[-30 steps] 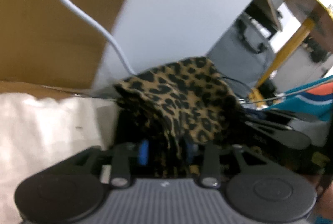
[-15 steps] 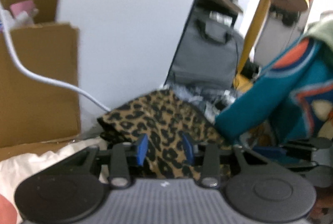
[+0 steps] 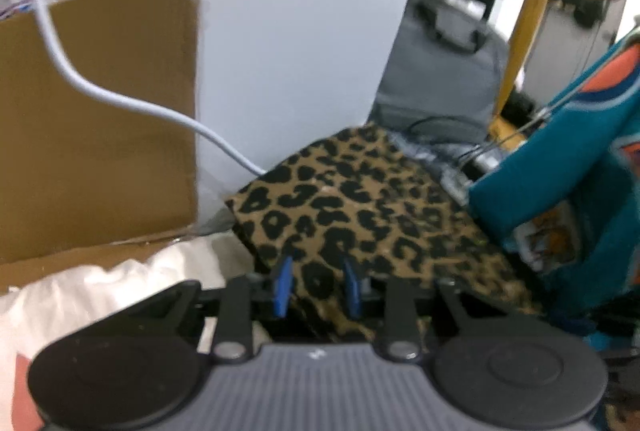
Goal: Fold clothes
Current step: 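Lower the pants onto the black cushion with both grippers, then open both grippers to release the pants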
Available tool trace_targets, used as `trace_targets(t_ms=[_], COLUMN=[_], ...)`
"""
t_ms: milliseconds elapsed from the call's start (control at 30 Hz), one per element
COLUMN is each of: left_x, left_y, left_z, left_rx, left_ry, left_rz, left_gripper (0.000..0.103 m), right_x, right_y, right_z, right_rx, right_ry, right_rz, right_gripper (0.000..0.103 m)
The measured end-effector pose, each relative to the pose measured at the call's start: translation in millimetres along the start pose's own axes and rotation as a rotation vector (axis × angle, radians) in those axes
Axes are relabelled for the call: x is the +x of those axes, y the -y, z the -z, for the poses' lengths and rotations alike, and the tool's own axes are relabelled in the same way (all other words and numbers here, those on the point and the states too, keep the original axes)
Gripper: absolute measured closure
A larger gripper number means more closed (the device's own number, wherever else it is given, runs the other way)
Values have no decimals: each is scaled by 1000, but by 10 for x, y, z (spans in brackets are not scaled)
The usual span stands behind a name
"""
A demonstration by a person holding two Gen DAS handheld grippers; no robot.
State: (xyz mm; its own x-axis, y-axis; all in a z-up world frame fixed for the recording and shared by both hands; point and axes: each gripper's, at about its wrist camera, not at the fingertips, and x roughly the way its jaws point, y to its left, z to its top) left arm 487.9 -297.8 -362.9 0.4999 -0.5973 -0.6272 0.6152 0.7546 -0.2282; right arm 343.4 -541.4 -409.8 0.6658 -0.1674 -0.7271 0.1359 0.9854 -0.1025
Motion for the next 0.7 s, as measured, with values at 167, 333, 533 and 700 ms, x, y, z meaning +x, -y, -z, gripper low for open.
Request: trace_targets(t_ms=[167, 333, 533, 700], left_x=[-212, -95, -17, -399], left_y=[291, 444, 350, 148], left_z=[200, 364, 470, 410], left_rx=[125, 179, 128, -18], left_ry=[28, -5, -30, -89], left_rz=[69, 71, 75, 41], left_gripper=[74, 72, 69, 44], right_x=[-256, -166, -60, -266], right_y=[4, -110, -147, -126], right_z=[82, 149, 252, 206], right_rx=[42, 52, 103, 213], right_ry=[64, 72, 52, 45], right_rz=[-13, -5, 6, 4], right_gripper=[69, 69, 69, 61])
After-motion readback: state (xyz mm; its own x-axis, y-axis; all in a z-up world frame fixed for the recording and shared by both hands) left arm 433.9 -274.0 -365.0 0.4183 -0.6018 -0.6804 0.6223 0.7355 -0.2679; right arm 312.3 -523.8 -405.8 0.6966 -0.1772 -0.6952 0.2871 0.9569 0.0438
